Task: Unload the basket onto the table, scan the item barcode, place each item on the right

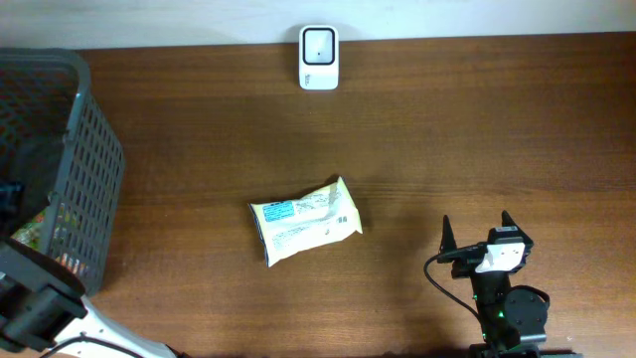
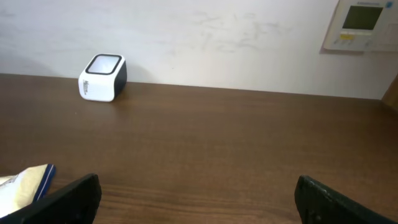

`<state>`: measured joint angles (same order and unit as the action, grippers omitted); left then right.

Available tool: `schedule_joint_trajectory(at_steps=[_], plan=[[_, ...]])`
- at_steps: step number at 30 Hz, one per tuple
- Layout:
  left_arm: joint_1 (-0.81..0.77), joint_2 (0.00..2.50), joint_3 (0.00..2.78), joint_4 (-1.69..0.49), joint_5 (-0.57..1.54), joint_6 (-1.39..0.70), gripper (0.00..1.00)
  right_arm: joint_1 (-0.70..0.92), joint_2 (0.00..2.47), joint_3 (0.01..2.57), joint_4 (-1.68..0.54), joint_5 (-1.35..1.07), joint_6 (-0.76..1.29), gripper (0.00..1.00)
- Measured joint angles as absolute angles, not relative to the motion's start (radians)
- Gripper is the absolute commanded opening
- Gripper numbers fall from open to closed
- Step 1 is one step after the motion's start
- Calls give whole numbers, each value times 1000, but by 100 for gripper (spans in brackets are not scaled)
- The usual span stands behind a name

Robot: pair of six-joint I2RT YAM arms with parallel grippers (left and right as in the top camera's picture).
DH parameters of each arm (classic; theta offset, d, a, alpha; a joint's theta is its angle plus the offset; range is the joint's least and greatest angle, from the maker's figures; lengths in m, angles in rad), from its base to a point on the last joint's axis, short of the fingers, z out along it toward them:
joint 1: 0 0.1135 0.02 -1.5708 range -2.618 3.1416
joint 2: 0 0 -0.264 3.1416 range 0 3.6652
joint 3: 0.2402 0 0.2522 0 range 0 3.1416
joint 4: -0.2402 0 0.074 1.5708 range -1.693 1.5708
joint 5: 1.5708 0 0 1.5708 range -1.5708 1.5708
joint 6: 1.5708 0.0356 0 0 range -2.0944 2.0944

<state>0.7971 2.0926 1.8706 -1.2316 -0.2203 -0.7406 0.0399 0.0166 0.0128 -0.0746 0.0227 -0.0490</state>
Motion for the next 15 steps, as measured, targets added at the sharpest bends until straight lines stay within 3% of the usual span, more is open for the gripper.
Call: schedule_joint_trajectory(at_steps=[7,11,12,15], plan=[[798,2087,1561,-870,-221,-781,98,40,17,13,-75,22,-49,99],[797,2076,1520,-815,-216,-790,41,40,17,13,-75,23,-49,99],[797,2076,1520,-817,-214,-789,32,40,17,13,-75,23,-49,99],[798,2070,1535,-829,-187,-786,31,40,17,13,-75,23,-49,99]])
